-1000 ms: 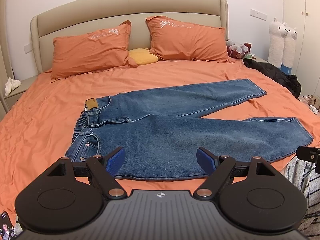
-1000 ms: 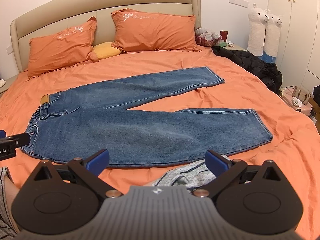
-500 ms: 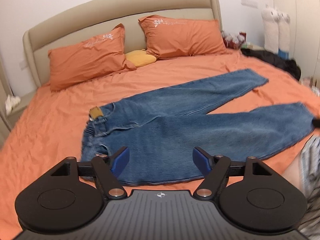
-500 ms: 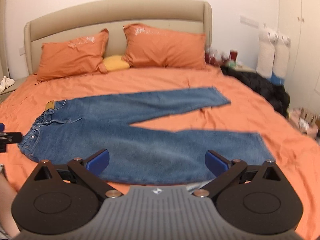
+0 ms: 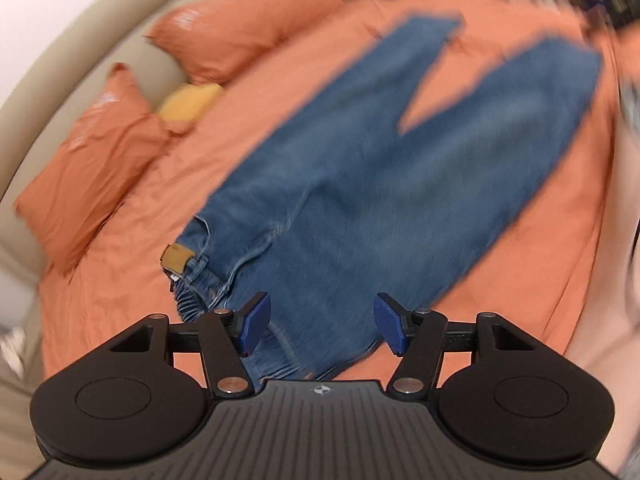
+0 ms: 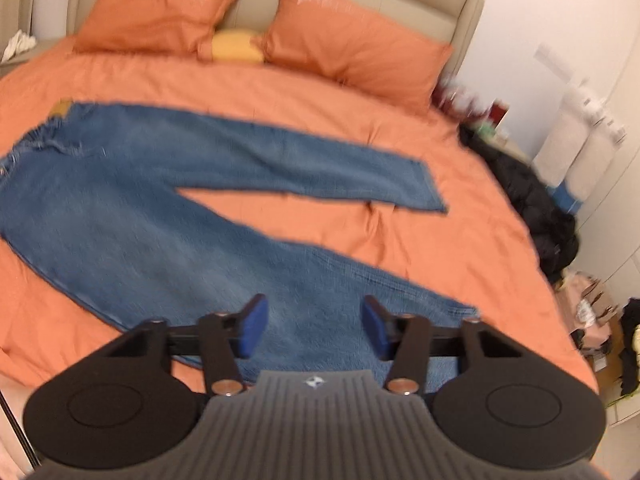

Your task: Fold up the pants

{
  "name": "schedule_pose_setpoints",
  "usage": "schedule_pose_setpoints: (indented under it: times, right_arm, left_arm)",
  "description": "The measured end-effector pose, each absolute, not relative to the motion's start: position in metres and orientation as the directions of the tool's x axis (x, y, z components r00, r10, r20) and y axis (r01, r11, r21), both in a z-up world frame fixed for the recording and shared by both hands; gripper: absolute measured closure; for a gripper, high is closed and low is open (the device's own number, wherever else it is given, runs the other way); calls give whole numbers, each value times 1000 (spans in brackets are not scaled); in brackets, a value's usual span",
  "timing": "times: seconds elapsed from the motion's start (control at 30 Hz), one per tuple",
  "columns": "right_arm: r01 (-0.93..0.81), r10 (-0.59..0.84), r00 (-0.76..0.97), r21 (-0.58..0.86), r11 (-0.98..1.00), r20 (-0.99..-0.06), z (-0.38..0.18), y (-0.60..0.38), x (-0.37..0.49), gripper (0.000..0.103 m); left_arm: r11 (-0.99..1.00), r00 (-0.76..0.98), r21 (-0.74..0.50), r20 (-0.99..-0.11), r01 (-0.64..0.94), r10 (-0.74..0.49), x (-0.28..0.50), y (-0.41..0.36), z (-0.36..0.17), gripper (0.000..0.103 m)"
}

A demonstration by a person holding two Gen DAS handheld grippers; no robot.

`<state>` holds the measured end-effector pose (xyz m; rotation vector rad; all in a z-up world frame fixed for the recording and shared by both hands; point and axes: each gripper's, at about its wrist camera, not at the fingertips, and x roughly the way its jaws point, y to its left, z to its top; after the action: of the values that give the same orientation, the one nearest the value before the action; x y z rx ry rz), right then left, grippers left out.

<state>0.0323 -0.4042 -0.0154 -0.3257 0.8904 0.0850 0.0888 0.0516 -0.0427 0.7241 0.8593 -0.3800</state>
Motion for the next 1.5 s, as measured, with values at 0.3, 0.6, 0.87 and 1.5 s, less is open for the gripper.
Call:
schedule_pose_setpoints:
  times: [0.3,0.6,0.87,1.5]
  right_arm:
    - [-326,-90,487,-277,904,-868,-67,-443,72,78]
    - [-563,-96,300,-257,785,-949,-115,-467,68,68]
    - [-651,-192,296,-345,677,-936,-162,-473,54,55]
    - [-198,-311,778,-682,704,-546,-15,-452,70,103]
  left_arm:
    - [430,391,400,-913,810,112,129,56,-144,30]
    - [288,389,435,-898,853,203,140,47,-215,14]
    - [315,447,497,-867,808,222,136,47,-212,42]
    - [586,769,666,-629,461,111,146,32,-64,89]
